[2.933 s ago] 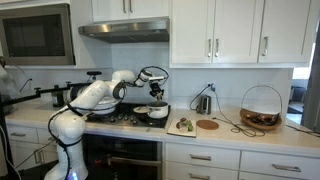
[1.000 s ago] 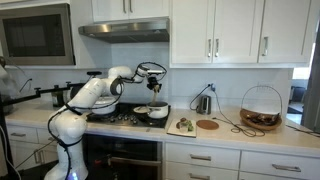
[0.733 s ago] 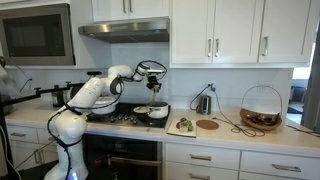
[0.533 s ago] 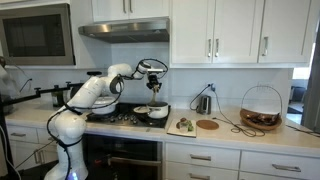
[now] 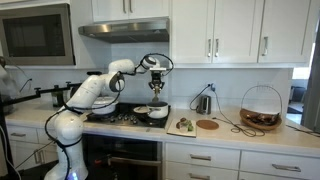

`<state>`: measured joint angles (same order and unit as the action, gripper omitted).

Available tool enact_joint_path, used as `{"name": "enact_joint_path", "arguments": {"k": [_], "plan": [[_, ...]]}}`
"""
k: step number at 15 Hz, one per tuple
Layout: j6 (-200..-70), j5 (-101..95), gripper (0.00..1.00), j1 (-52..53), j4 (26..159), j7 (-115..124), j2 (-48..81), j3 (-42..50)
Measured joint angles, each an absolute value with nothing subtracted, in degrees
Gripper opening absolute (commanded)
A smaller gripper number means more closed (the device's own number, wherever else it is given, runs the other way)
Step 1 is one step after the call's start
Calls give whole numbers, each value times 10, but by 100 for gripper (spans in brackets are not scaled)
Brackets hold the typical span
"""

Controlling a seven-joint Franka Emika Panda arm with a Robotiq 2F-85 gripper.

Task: Pick up the wooden spatula from the chopping board and use it to stir the contents in the pot, place the spatula back on the chopping board

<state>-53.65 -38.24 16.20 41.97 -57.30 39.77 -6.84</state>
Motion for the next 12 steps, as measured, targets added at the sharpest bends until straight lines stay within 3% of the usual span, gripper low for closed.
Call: {"name": "enact_joint_path", "arguments": {"k": [7,12], "plan": [[-627,-242,7,73,452,-453,350,-76],[-737,-193,7,24,547,-370,289,-76]]}}
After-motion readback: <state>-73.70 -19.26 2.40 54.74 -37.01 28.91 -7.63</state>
